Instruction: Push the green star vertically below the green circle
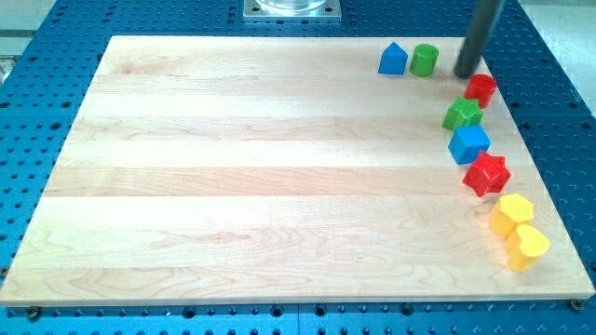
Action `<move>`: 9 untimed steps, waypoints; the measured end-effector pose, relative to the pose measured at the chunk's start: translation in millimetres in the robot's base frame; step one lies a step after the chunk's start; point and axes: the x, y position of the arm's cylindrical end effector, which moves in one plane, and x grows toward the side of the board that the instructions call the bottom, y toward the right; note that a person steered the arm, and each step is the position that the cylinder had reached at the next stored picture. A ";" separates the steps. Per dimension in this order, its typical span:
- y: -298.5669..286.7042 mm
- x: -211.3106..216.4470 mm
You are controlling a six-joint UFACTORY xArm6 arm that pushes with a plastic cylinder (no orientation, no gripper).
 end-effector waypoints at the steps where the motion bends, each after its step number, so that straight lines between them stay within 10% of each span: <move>1: 39.8 42.6; 2: 39.4 104.8; 9: -113.5 133.2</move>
